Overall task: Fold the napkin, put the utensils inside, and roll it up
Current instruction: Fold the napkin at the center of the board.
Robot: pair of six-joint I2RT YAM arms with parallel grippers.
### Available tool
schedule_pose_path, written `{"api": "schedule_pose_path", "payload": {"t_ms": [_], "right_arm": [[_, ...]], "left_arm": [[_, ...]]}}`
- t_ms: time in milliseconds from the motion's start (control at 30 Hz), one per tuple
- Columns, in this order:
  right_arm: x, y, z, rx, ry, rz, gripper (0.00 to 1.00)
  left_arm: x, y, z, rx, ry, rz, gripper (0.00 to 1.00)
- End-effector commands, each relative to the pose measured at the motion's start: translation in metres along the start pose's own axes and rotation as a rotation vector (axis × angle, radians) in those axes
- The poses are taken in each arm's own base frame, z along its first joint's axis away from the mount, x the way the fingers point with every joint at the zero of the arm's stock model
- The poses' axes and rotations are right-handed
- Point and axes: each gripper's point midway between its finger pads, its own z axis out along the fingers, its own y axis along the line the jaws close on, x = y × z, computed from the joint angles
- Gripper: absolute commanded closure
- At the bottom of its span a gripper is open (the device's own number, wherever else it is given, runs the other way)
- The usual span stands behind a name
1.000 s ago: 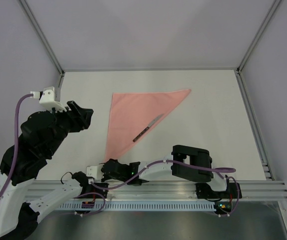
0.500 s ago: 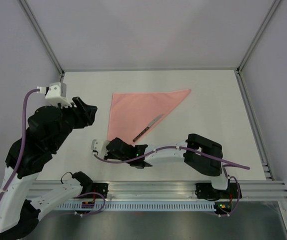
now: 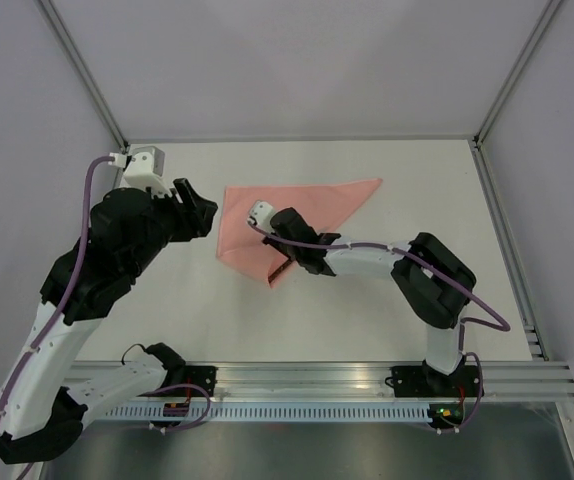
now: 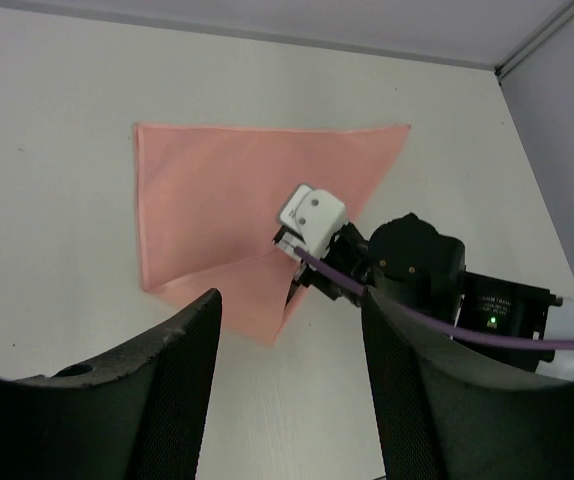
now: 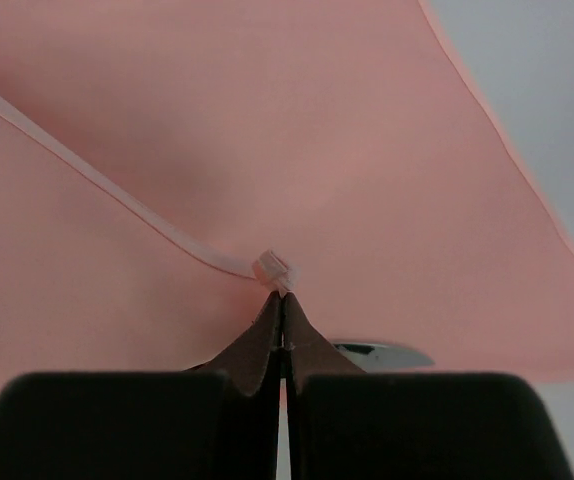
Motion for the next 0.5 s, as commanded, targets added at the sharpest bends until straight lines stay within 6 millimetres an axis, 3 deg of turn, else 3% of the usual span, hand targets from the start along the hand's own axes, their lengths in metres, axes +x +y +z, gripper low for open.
{"api": "schedule_pose_path", "payload": {"t_ms": [0,300,467], "right_arm": [[0.021,-0.035,-0.008,0.051,0.053,0.074,1.0],[0.063,-0.081,0.001,0.125,0.133,0.162,1.0],[0.073,-0.088,0.002,0.137,0.153,0.184,1.0]], "left_arm": [[-0.013,-0.018,0.005,0.069,-0.029,-0.007,0.37],[0.005,-0.028,0.03,0.093,0.027,0.014,0.36],[0.02,-0.029,0.043,0.1,0.061,0.016,0.36]]}}
